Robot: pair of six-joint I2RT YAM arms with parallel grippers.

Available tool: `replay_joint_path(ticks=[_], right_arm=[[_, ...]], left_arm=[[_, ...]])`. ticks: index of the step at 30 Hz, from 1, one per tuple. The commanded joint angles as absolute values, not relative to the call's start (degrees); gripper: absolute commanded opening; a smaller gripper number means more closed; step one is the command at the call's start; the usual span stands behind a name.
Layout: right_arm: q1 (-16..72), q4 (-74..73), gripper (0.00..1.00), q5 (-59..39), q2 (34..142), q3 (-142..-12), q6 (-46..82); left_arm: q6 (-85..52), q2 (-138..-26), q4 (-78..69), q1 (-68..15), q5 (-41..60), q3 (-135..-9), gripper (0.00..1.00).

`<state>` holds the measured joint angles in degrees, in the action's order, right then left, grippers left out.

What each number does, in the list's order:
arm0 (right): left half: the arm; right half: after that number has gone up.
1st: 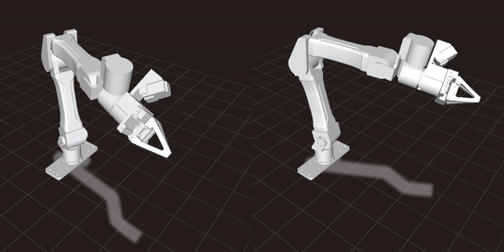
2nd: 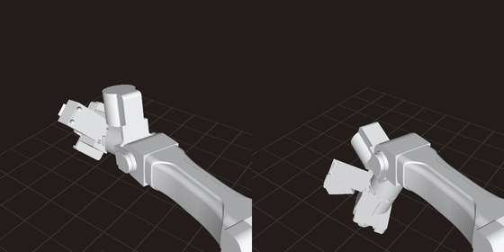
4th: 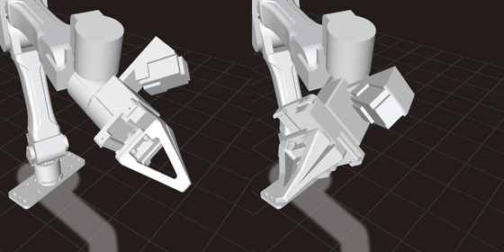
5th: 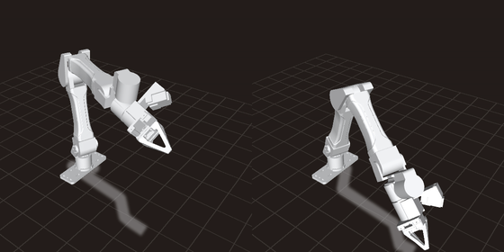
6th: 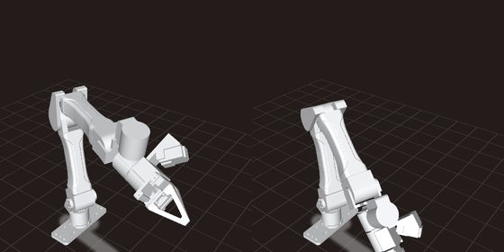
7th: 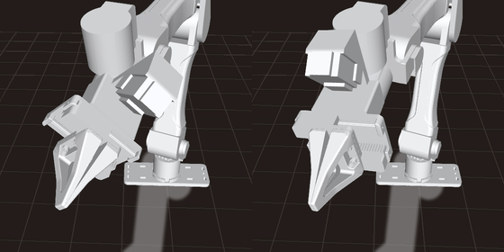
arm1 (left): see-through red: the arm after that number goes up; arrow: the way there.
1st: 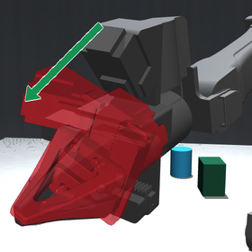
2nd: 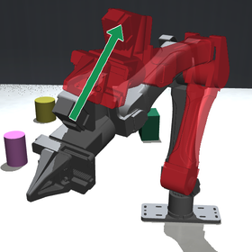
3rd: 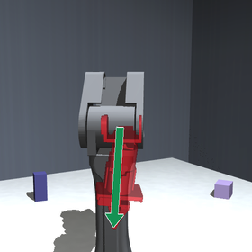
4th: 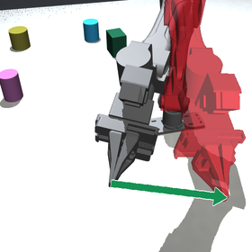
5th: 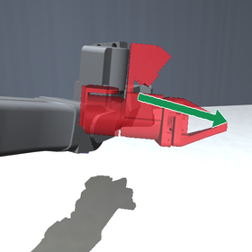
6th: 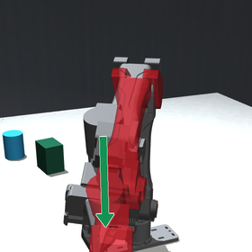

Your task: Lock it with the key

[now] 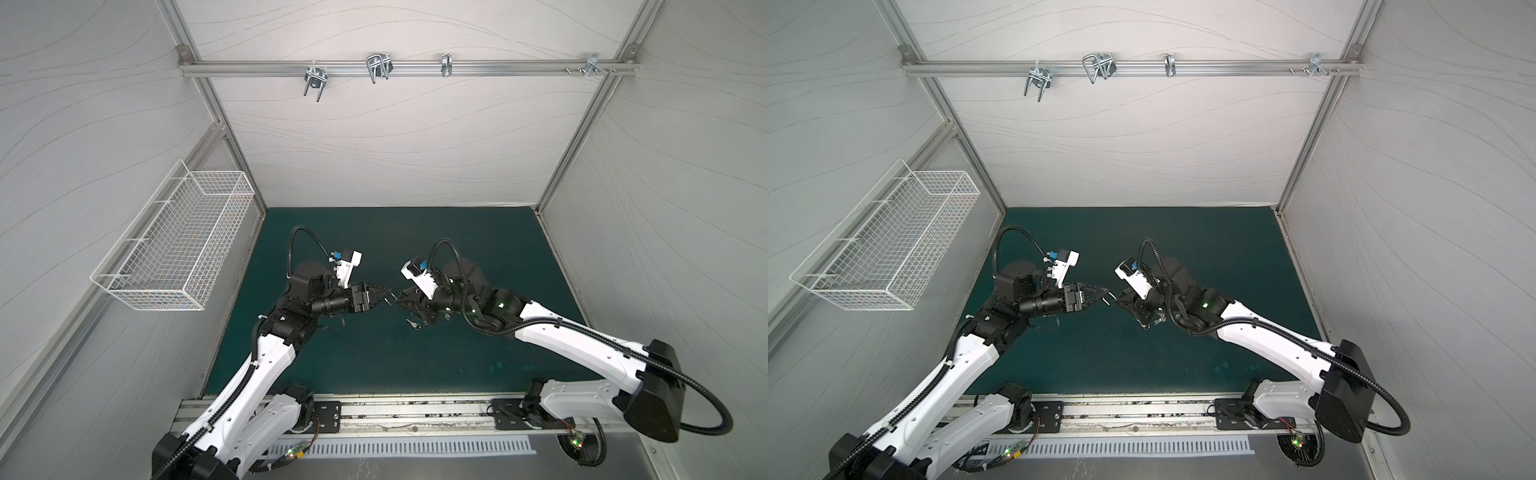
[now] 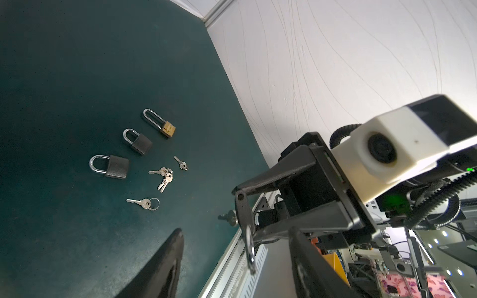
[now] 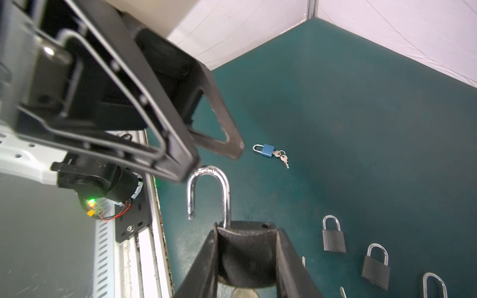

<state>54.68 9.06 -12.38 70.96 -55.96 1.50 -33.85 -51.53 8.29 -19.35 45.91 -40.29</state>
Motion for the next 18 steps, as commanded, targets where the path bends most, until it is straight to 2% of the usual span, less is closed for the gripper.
replay_joint_path(ticks=[1,18], right_arm=[[54.50,10.38,0.00,-14.69,69.79,-56.51,-0.61],[53.00,10.72,0.00,-15.01,67.21,-56.18,-0.27]], left_arm=[[-31.47,-52.20,6.08,-20.97,46.07,-43.08,0.60],[-30.81,-53.56,6.22,-23.77,42.55,-44.00,0.12]])
